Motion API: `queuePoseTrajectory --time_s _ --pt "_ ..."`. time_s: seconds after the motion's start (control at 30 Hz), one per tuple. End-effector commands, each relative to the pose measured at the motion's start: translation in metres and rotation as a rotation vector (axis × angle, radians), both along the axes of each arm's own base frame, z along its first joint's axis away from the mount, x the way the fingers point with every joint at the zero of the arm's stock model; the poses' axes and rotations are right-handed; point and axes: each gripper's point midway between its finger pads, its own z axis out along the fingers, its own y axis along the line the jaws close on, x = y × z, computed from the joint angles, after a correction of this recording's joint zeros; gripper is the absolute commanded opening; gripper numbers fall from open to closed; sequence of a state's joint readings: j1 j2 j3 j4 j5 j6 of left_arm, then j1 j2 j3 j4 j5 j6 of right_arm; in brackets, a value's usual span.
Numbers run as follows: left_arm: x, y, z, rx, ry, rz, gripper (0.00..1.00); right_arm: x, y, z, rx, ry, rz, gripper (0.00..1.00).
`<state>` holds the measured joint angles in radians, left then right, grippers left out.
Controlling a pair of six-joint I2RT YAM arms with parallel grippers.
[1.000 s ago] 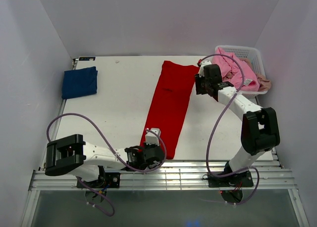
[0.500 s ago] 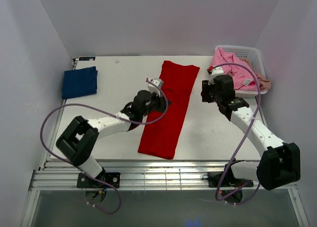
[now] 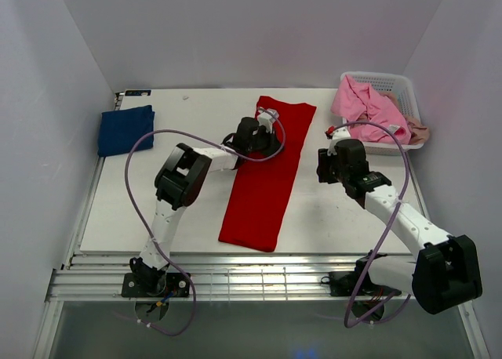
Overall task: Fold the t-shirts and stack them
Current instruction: Rotate the tshirt 90 degrees
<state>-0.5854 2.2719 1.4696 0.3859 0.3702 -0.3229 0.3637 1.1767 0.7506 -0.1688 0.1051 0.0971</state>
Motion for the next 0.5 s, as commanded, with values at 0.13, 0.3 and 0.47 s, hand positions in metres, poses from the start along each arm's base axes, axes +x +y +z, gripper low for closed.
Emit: queuePoseTrajectory --time_s 0.13,0.3,0.47 --pt "0.051 0.010 -0.022 0.069 0.030 0.042 0.00 -0.007 0.003 0.020 0.041 -0.062 -0.001 0.43" --pt "0.086 0.054 -0.053 0.141 0.091 0.163 0.00 -0.012 0.002 0.022 0.043 -0.065 -0.004 0.43" --pt "0.095 0.087 -0.064 0.136 0.124 0.218 0.00 -0.011 0.004 0.022 0.046 -0.066 -0.005 0.43"
